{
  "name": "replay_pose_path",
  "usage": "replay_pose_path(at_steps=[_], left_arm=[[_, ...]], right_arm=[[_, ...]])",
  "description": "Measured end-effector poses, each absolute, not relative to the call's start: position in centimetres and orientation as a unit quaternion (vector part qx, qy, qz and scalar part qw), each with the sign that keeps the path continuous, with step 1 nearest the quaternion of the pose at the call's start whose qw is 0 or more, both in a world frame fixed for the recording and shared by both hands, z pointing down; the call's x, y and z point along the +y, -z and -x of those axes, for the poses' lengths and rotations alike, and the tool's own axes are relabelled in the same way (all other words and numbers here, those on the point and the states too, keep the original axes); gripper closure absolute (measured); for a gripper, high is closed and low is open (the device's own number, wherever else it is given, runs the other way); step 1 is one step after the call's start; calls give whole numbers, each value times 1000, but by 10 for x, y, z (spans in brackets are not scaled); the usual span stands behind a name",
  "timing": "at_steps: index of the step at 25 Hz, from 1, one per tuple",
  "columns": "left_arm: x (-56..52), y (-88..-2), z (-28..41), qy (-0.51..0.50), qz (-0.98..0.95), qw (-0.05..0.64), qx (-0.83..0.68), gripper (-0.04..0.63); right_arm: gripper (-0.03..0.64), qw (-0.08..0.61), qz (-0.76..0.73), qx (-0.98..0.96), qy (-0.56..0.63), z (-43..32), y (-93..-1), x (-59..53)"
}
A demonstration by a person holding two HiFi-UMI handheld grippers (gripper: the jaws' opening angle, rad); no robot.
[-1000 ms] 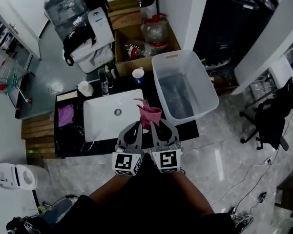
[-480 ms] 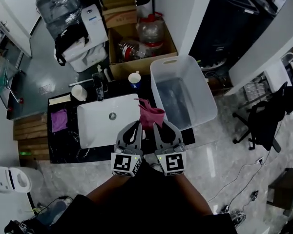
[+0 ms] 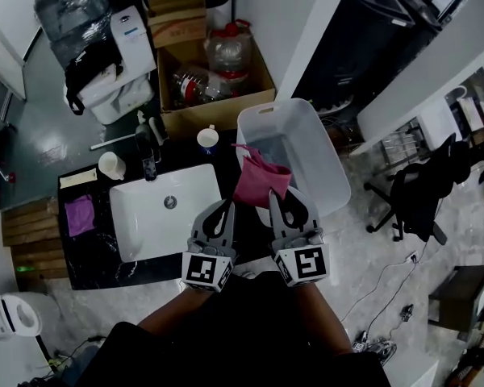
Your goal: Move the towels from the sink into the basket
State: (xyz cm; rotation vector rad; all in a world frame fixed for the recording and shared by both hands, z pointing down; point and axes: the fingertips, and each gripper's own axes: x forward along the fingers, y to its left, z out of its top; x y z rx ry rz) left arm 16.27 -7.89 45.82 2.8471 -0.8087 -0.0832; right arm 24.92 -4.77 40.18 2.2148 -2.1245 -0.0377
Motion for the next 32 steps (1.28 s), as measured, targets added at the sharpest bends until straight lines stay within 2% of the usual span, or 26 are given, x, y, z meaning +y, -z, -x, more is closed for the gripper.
replay_pose_path(at_steps=[15, 23, 32], left_arm=[[-102, -456, -222, 22, -932, 82, -352, 581], [-111, -450, -245, 34, -902, 82, -422, 581], [-121, -456, -248, 27, -884, 86, -458, 581]], right_arm=[[545, 6, -620, -783, -42, -327, -407, -98], [545, 23, -557, -827, -72, -353, -425, -127], [545, 87, -519, -845, -94, -355, -472, -154]])
